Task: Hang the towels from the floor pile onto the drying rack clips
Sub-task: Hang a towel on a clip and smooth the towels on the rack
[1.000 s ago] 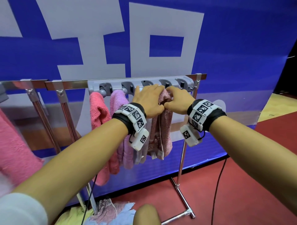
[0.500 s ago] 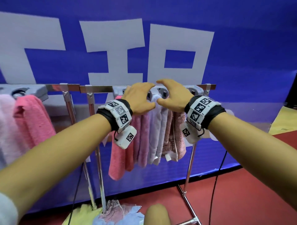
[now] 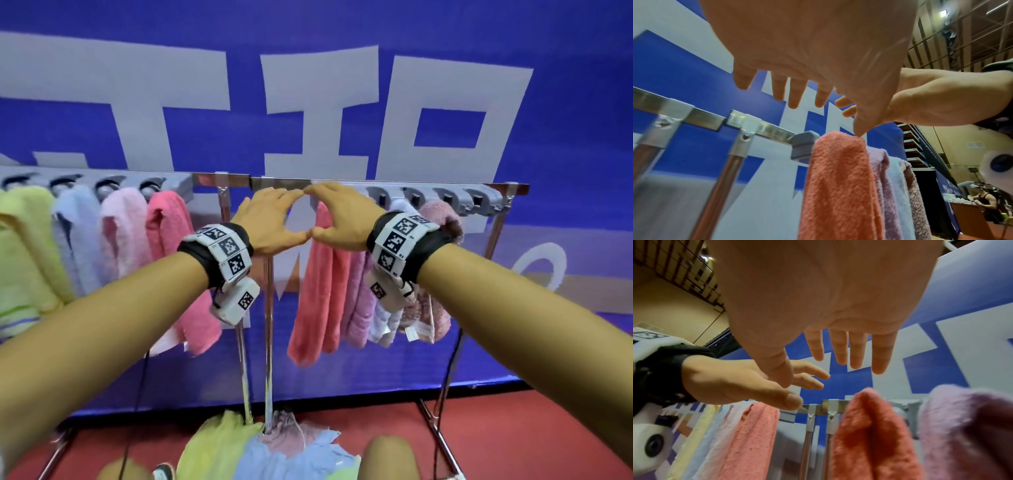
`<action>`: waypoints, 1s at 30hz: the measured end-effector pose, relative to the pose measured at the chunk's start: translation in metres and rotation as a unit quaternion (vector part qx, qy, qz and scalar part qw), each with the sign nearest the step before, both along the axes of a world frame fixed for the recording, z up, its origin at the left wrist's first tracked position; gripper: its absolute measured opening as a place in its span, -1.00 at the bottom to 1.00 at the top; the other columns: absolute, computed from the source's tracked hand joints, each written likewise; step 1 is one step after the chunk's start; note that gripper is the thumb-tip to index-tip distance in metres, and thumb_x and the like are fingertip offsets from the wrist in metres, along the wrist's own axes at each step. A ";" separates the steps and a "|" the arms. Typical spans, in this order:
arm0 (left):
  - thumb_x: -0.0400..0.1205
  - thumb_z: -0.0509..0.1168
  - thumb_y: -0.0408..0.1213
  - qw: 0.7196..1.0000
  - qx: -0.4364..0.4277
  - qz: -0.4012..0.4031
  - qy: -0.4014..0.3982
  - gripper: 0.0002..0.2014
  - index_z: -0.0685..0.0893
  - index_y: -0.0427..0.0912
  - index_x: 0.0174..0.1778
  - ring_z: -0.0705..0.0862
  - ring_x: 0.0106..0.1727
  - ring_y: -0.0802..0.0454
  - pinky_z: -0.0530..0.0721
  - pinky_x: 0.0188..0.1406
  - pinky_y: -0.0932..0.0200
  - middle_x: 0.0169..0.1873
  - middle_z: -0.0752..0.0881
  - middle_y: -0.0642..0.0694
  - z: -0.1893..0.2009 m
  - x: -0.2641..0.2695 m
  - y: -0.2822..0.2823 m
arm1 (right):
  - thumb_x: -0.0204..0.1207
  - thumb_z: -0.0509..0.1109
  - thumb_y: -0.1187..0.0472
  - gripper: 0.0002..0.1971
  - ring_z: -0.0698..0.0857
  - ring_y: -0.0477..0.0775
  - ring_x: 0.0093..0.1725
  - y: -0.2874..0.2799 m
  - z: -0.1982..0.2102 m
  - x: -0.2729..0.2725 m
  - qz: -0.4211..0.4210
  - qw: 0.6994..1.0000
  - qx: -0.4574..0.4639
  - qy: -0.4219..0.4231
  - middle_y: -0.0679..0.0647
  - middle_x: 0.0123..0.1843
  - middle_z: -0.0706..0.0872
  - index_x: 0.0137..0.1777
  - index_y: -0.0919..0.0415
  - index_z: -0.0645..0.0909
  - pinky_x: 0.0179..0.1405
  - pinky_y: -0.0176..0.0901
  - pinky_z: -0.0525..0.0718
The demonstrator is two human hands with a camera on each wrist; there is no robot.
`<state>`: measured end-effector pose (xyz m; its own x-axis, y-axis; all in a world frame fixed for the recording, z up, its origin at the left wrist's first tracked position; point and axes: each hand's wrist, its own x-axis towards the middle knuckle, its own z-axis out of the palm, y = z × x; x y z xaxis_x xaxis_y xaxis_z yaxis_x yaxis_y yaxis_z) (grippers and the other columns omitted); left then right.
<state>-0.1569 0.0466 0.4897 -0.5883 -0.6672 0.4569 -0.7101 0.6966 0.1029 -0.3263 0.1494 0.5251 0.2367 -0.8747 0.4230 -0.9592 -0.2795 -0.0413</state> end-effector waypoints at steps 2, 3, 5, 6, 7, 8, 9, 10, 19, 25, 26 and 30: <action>0.33 0.05 0.54 1.000 0.001 0.007 -0.008 0.00 0.27 0.07 0.66 0.39 0.56 -0.18 0.42 0.46 -0.40 0.53 0.50 -0.06 -0.007 0.018 -0.005 | 0.45 0.45 0.05 -0.30 0.44 0.13 0.52 -0.004 -0.008 0.018 0.020 1.000 0.004 -0.005 0.12 0.54 0.48 0.59 0.14 0.36 0.46 -0.03 0.44; 0.34 0.06 0.52 1.000 0.002 0.009 -0.014 -0.02 0.28 0.05 0.65 0.40 0.55 -0.19 0.43 0.45 -0.39 0.52 0.51 -0.07 -0.011 0.026 -0.004 | 0.44 0.45 0.05 -0.31 0.45 0.14 0.51 -0.006 -0.012 0.025 0.027 1.000 0.003 -0.009 0.13 0.53 0.50 0.58 0.13 0.38 0.48 0.03 0.45; 0.35 0.06 0.50 1.000 0.003 0.011 -0.026 -0.04 0.30 0.02 0.63 0.42 0.53 -0.20 0.46 0.43 -0.36 0.50 0.52 -0.09 -0.021 0.042 -0.004 | 0.43 0.42 0.02 -0.35 0.48 0.15 0.48 -0.011 -0.020 0.041 0.032 0.999 -0.004 -0.008 0.13 0.48 0.55 0.54 0.15 0.42 0.48 0.08 0.45; 0.37 0.07 0.49 0.999 0.007 0.010 -0.030 -0.05 0.32 0.01 0.62 0.43 0.52 -0.21 0.47 0.42 -0.36 0.48 0.53 -0.09 -0.030 0.051 -0.002 | 0.43 0.41 0.02 -0.35 0.48 0.15 0.48 -0.012 -0.027 0.051 0.035 0.999 -0.002 -0.007 0.13 0.48 0.55 0.53 0.16 0.43 0.48 0.06 0.43; 0.38 0.08 0.47 0.999 0.008 0.008 -0.032 -0.07 0.33 -0.01 0.61 0.45 0.51 -0.21 0.48 0.41 -0.36 0.47 0.54 -0.10 -0.037 0.057 0.000 | 0.44 0.42 0.05 -0.35 0.47 0.15 0.48 -0.012 -0.032 0.057 0.036 0.999 0.008 -0.011 0.14 0.48 0.54 0.54 0.18 0.42 0.48 0.02 0.42; 0.38 0.08 0.46 0.999 0.011 0.008 -0.034 -0.08 0.35 -0.03 0.60 0.45 0.50 -0.21 0.49 0.39 -0.38 0.46 0.54 -0.11 -0.046 0.064 0.001 | 0.45 0.43 0.09 -0.36 0.46 0.16 0.49 -0.013 -0.039 0.065 0.041 0.999 0.017 -0.019 0.15 0.50 0.53 0.54 0.19 0.42 0.47 -0.02 0.42; 0.37 0.08 0.44 0.999 0.016 0.009 -0.041 -0.09 0.36 -0.04 0.58 0.46 0.49 -0.23 0.49 0.38 -0.38 0.45 0.55 -0.12 -0.055 0.072 0.004 | 0.44 0.45 0.11 -0.35 0.46 0.16 0.48 -0.014 -0.050 0.074 0.044 0.998 0.026 -0.028 0.16 0.50 0.52 0.54 0.20 0.41 0.45 -0.02 0.43; 0.35 0.08 0.43 0.999 0.020 0.010 -0.047 -0.09 0.38 -0.04 0.56 0.47 0.48 -0.24 0.51 0.36 -0.38 0.43 0.56 -0.13 -0.063 0.076 0.006 | 0.43 0.45 0.12 -0.36 0.47 0.17 0.47 -0.015 -0.058 0.079 0.048 0.998 0.030 -0.032 0.16 0.49 0.53 0.53 0.20 0.42 0.44 -0.01 0.45; 0.35 0.06 0.46 0.994 0.071 -0.002 -0.085 -0.09 0.40 -0.02 0.55 0.51 0.37 -0.19 0.53 0.34 -0.26 0.32 0.58 -0.07 -0.174 0.119 0.006 | 0.41 0.44 0.05 -0.32 0.50 0.17 0.44 -0.029 -0.166 0.113 0.029 0.987 0.148 -0.053 0.14 0.49 0.51 0.54 0.14 0.39 0.39 0.09 0.54; 0.32 0.05 0.47 0.982 0.158 0.037 -0.100 -0.01 0.22 0.08 0.67 0.33 0.59 -0.16 0.40 0.49 -0.31 0.56 0.41 -0.12 -0.235 0.131 0.001 | 0.48 0.43 -0.04 -0.24 0.48 0.23 0.50 -0.045 -0.237 0.112 -0.007 0.971 0.236 -0.036 0.17 0.61 0.36 0.64 0.10 0.25 0.40 0.17 0.56; 0.32 0.06 0.47 0.979 0.175 0.041 -0.099 -0.02 0.22 0.08 0.67 0.31 0.61 -0.16 0.38 0.50 -0.31 0.58 0.39 -0.11 -0.247 0.131 -0.001 | 0.49 0.43 -0.04 -0.24 0.47 0.23 0.51 -0.049 -0.250 0.110 -0.011 0.968 0.249 -0.037 0.17 0.62 0.34 0.65 0.10 0.24 0.41 0.18 0.56; 0.35 0.13 0.40 0.965 0.240 0.055 -0.091 -0.05 0.23 0.07 0.68 0.26 0.63 -0.17 0.33 0.54 -0.33 0.60 0.35 -0.12 -0.288 0.129 -0.006 | 0.51 0.43 0.00 -0.25 0.44 0.24 0.53 -0.060 -0.300 0.100 -0.023 0.953 0.299 -0.048 0.19 0.62 0.33 0.65 0.14 0.24 0.46 0.13 0.49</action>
